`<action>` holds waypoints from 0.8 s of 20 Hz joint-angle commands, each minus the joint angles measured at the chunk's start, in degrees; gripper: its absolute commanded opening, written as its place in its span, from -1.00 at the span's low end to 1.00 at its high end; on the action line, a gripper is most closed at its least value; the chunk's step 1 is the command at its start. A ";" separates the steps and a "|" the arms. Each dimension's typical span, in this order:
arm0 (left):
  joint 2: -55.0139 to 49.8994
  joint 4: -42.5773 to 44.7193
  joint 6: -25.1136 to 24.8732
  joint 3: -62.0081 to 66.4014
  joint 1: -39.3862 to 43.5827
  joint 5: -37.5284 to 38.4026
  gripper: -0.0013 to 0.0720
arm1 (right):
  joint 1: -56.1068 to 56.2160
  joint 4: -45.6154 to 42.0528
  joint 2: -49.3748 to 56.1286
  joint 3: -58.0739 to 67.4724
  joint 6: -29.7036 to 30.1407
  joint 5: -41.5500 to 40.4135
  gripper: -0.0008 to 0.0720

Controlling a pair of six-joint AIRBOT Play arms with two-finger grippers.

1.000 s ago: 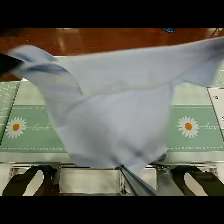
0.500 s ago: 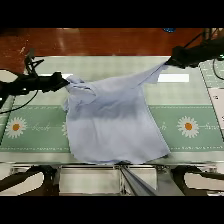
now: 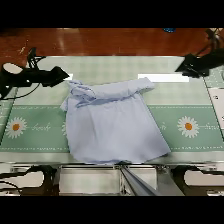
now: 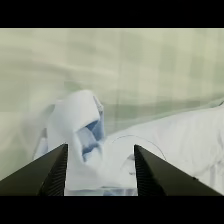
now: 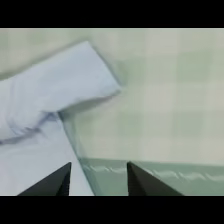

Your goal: Fold the shirts.

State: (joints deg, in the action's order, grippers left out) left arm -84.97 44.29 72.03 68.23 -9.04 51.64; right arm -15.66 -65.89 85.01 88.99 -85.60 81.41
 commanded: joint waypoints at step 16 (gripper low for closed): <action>-10.95 13.60 1.44 -0.72 2.89 23.78 -0.90 | -0.17 -3.76 -22.45 -45.42 -0.74 10.73 0.13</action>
State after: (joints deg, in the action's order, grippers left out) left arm -95.15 56.38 73.73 67.51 -7.38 76.66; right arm -16.14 -69.30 62.96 45.67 -85.76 91.02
